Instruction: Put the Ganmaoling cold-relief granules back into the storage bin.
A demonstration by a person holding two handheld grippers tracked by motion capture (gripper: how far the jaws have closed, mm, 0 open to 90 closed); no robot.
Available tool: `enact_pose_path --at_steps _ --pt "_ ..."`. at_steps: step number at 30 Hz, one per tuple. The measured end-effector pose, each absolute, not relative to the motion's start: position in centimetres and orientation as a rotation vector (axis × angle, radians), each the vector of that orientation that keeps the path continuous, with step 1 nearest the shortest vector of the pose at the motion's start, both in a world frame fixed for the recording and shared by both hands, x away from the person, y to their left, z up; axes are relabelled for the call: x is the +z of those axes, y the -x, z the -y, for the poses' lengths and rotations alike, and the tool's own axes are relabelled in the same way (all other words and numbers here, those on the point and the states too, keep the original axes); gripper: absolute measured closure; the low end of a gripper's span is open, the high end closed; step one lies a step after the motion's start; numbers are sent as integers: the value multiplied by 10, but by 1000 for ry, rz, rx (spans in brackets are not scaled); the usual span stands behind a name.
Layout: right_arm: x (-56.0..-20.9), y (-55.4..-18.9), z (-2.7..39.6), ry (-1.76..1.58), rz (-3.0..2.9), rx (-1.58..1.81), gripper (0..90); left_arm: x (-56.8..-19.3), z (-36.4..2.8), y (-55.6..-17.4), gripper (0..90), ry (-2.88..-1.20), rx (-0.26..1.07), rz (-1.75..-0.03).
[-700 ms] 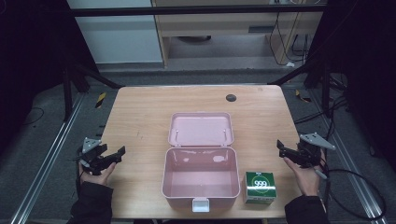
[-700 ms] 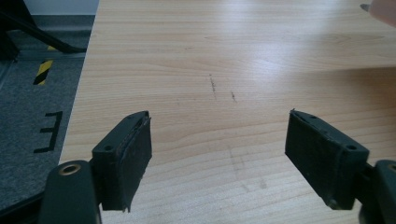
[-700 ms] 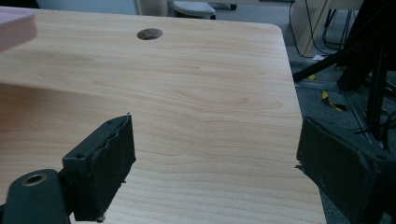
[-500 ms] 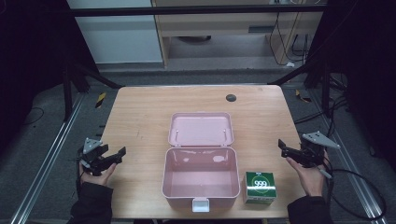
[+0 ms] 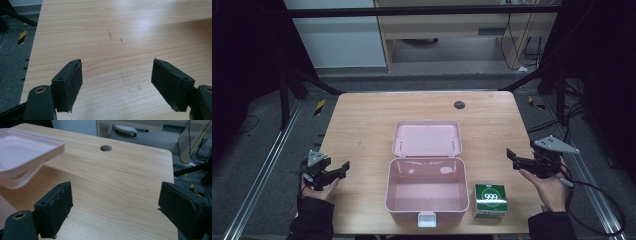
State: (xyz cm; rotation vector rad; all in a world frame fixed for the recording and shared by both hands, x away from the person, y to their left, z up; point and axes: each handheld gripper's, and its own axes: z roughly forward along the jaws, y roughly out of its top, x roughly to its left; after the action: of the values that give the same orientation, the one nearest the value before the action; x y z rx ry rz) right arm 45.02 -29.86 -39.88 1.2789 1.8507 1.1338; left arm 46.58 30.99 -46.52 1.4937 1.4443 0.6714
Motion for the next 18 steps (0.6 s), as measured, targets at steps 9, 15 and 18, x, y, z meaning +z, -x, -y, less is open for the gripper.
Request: enact_pose_path --at_steps 9,15,18 --pt "-367 -449 285 -1126 -2033 1119 89 -468 -308 -466 236 -1521 674 -1439" --pt "-356 -442 273 -994 -2161 1096 79 -468 -307 -467 236 -1524 673 -1435" --pt "-353 -440 267 -943 -2211 1079 77 -468 -307 -467 235 -1529 671 -1435"
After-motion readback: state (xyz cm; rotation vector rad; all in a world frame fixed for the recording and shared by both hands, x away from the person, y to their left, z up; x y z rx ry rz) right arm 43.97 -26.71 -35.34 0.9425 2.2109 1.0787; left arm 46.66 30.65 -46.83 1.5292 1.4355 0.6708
